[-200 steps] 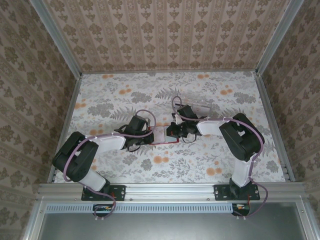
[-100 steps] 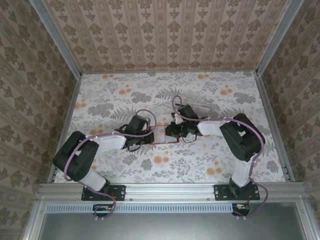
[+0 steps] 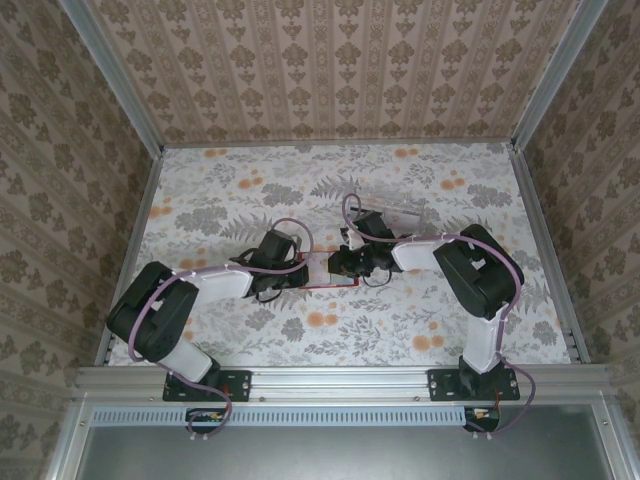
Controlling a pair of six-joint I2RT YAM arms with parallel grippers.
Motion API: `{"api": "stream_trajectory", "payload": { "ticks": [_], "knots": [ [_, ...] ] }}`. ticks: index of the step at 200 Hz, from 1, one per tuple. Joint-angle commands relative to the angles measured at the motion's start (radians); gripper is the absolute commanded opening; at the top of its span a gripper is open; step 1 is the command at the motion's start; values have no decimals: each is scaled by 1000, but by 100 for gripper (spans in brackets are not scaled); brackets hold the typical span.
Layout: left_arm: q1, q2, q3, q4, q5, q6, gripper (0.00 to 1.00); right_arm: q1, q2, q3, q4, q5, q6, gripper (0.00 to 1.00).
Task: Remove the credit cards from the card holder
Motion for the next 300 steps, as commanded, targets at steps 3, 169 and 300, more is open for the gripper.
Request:
{"api": "stream_trajectory", "payload": {
  "ticks": [3, 169, 300],
  "knots": [
    [-4, 42, -12, -77, -17, 2, 1, 12, 29, 29, 16, -31, 10, 20],
    [-3, 36, -17, -91, -33, -2, 0, -102, -75, -92, 32, -44, -10, 0],
    [-6, -18, 8, -94, -10, 10, 9, -179, -430, -155, -223, 0, -129, 0]
  ]
}}
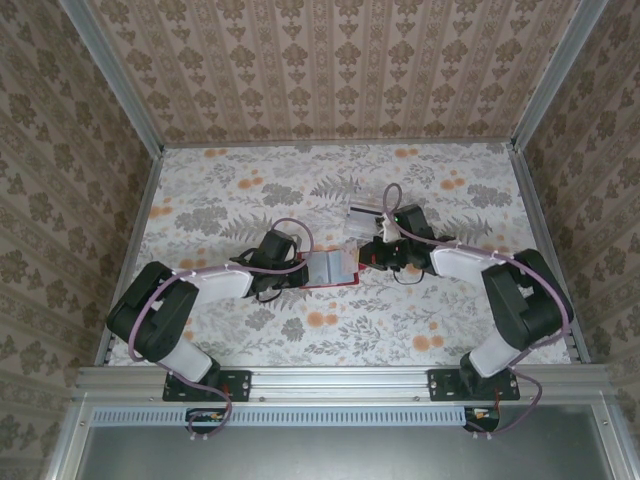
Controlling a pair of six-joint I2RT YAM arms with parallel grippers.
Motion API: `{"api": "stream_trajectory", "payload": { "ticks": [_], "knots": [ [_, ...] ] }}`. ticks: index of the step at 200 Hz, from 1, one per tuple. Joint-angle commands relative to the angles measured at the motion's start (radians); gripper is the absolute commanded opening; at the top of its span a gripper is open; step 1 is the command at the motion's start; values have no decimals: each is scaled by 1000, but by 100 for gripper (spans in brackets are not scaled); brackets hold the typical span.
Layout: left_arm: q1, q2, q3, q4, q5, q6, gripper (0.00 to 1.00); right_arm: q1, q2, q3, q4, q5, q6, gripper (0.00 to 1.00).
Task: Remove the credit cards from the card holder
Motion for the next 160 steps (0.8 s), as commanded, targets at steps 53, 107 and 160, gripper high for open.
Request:
{"api": "stream_trajectory", "payload": {
  "ticks": [53, 107, 160],
  "knots": [
    [-6, -160, 29, -85, 43, 7, 46, 29, -289, 174, -462, 225, -264, 0],
    [0, -467, -25, -153, -7, 11, 92, 69, -335, 312, -630, 538, -597, 0],
    [13, -804, -179, -210, -73, -8, 100, 104, -350, 282, -519, 716, -1056, 0]
  ]
}}
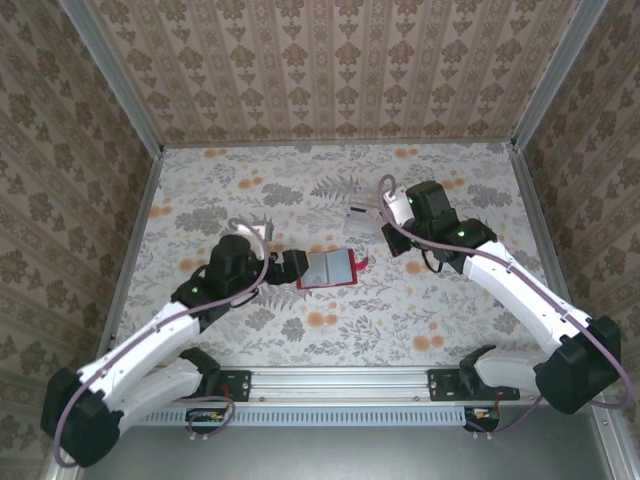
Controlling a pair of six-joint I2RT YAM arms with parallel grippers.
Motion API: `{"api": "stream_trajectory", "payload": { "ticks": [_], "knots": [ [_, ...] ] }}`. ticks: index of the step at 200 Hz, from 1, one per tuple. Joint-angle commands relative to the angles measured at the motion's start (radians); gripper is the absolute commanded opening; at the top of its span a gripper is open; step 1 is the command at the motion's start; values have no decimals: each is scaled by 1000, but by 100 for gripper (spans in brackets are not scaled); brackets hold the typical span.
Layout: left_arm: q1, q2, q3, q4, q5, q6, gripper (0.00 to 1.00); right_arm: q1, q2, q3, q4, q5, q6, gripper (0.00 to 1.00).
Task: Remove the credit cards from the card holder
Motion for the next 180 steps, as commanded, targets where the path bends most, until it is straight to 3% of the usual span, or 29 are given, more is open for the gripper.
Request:
{"api": "stream_trajectory", "payload": {
  "ticks": [1, 28, 60, 180],
  "knots": [
    [9, -106, -76, -67, -49, -13, 100, 12, -6, 1, 23, 150, -298, 0],
    [11, -212, -137, -69, -53, -27, 100, 6, 67, 53, -13, 228, -482, 0],
    [12, -255, -172, -82, -54, -34, 100, -13, 133, 50, -16, 208, -673, 0],
    [30, -312, -218, -101, -62, -38, 100, -100, 350, 121, 20, 292, -843, 0]
  ]
}}
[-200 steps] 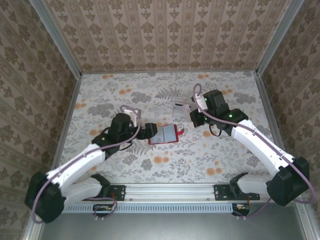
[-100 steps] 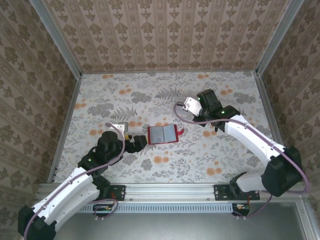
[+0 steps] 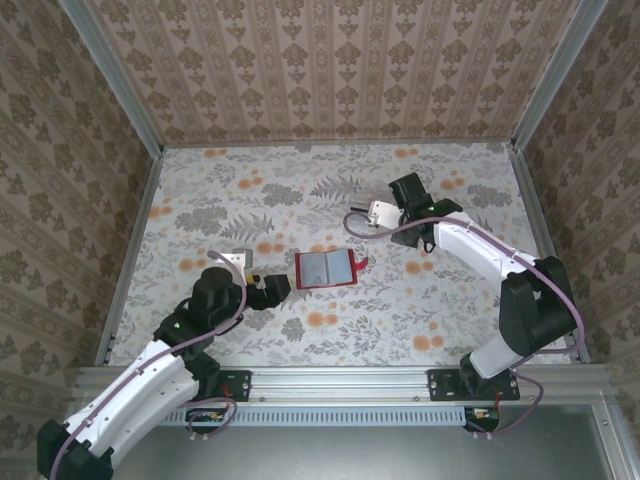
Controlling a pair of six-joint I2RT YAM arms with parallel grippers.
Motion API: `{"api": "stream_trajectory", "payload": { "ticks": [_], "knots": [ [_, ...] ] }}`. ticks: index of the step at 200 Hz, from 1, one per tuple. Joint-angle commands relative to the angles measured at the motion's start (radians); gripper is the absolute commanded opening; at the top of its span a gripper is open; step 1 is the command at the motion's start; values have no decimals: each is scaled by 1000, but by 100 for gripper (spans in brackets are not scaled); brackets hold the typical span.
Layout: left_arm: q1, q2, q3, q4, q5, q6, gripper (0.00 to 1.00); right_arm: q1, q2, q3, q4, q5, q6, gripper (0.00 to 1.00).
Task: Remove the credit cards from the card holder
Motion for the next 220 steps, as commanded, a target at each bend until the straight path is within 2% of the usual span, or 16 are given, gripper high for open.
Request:
{"api": "stream_trajectory", "payload": {
  "ticks": [1, 144, 149, 157, 161, 220],
  "knots": [
    [10, -14, -18, -3, -12, -13, 100, -12, 17, 30, 17, 33, -53, 0],
    [36, -14, -29, -5, 0, -9, 100, -31, 137, 69, 31, 50, -69, 0],
    [36, -15, -29, -5, 1, -9, 100, -32, 140, 68, 34, 52, -68, 4],
    [38, -15, -32, -3, 0, -10, 100, -33, 139, 65, 40, 56, -63, 21],
    [38, -14, -31, -3, 2, -10, 100, -33, 140, 66, 41, 58, -60, 25],
    [44, -15, -32, -2, 10, -8, 100, -33, 168, 71, 86, 98, -30, 28]
  ]
}}
